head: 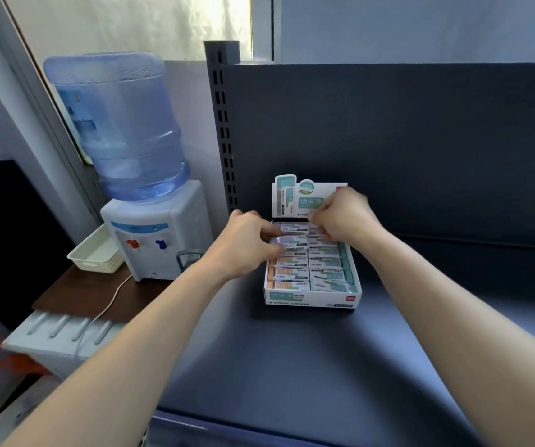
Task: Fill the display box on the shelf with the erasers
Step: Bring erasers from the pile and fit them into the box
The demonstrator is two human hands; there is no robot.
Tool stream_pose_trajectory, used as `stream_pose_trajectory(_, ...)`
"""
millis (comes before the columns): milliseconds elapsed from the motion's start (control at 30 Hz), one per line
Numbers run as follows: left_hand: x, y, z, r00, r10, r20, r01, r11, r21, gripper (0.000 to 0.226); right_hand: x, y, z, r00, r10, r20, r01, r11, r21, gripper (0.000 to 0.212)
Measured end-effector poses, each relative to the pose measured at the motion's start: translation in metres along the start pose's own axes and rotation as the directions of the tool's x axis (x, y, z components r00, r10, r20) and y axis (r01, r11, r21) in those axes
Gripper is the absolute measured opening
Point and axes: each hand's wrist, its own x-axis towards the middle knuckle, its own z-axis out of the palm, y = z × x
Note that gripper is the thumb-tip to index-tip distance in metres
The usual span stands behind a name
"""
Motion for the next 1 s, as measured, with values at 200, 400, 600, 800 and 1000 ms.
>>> stream_pose_trajectory(200,0.012,0.002,0.002,0.998,0.034,-0.058,-0.033,0.999,0.017,0.015,-0.01,0.005,-0.017,0.999,0.0,-0.05,0.002,0.999,0.032,0.014)
stream_pose_trajectory(400,0.015,0.002,0.003,0.995,0.062,-0.084,-0.058,0.997,0.049,0.018,-0.022,0.009,-0.029,0.993,0.013,-0.121,-0.008,0.999,0.041,0.016)
stream_pose_trajectory(600,0.019,0.038,0.01,0.967,0.224,-0.124,-0.23,0.973,-0.036,0.014,-0.033,0.027,-0.056,0.97,0.062,-0.233,-0.056,0.998,0.034,0.018)
stream_pose_trajectory(800,0.021,0.108,0.043,0.906,0.423,0.028,-0.413,0.896,-0.161,0.008,-0.051,0.082,-0.107,0.931,0.178,-0.318,-0.181,0.983,0.019,0.017)
stream_pose_trajectory(1000,0.024,0.196,0.092,0.835,0.522,0.175,-0.485,0.848,-0.214,0.007,-0.072,0.158,-0.183,0.857,0.284,-0.429,-0.317,0.948,-0.005,0.011)
